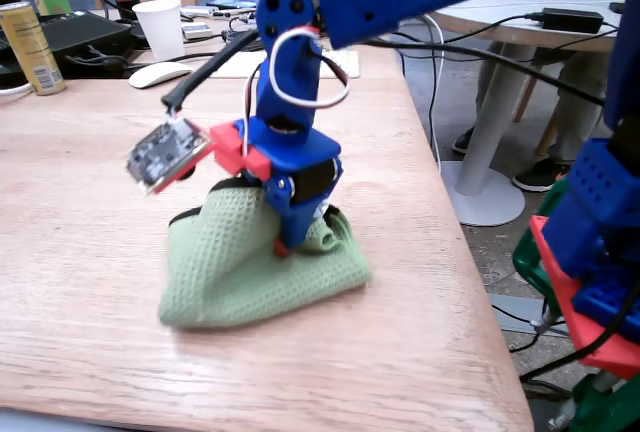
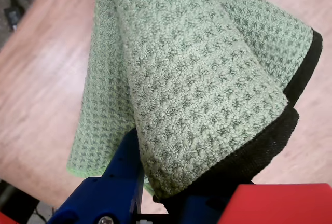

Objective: Clean the table

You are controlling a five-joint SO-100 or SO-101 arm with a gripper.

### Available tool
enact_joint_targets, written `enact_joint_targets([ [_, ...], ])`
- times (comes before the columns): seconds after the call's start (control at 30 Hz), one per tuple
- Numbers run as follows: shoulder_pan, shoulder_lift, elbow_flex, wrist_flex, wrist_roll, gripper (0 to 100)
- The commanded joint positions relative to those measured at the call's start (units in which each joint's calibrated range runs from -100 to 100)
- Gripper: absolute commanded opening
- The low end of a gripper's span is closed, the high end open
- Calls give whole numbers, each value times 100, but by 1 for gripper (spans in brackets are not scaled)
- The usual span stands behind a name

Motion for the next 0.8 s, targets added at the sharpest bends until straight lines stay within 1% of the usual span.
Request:
enact_joint_targets([
  [0.0, 1196, -38, -44, -50, 195, 0],
  [0.17, 2922, -38, -44, -67, 625, 0],
  [0.37, 4766, -38, -82, -174, 1079, 0],
  [0.47, 5494, 348, -1073, -174, 1153, 0],
  [0.67, 6238, 2029, -3659, -92, 1158, 0],
  [0.77, 6610, 2587, -4376, -67, 1397, 0],
])
